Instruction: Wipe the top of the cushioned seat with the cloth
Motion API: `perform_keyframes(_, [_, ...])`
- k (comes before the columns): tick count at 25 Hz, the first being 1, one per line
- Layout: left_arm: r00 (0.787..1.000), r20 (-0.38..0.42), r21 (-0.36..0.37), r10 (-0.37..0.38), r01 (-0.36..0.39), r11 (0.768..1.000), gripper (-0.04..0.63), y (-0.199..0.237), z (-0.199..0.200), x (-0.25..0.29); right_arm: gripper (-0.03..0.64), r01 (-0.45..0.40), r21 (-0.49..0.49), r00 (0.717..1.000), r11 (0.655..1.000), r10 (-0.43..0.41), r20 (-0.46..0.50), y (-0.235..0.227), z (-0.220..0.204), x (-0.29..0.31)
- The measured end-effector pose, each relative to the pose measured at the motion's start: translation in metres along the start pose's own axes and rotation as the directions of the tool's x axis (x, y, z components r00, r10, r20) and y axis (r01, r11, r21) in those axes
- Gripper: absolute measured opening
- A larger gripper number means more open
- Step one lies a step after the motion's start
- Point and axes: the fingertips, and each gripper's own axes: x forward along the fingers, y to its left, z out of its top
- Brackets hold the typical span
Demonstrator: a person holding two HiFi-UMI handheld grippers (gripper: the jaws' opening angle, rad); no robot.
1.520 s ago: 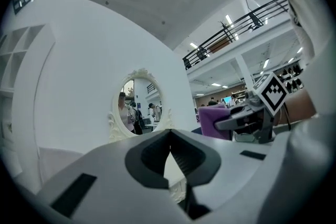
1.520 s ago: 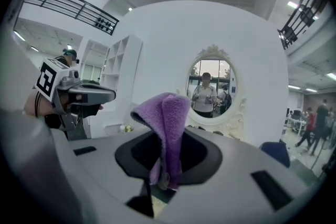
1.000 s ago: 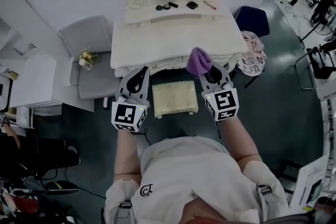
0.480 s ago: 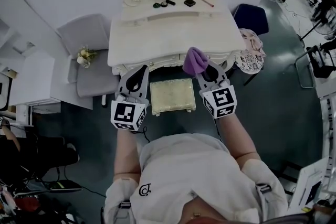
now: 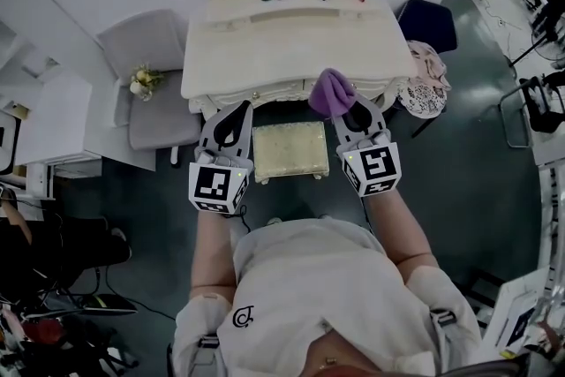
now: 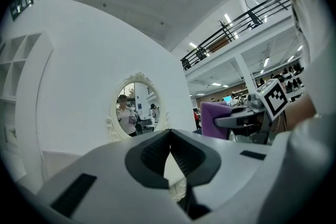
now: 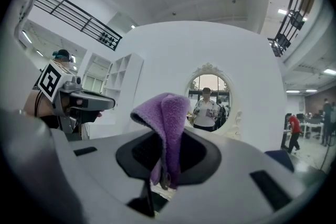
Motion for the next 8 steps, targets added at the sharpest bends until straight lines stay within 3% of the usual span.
perform_keyframes(8, [1.000, 0.002, -0.011, 0.004, -0.004, 1.000, 0.014, 0.002, -0.002, -0.006, 0.066, -0.023, -0.008, 1.000, 1.000, 0.023, -0.007, 0.012, -0.003, 0.002])
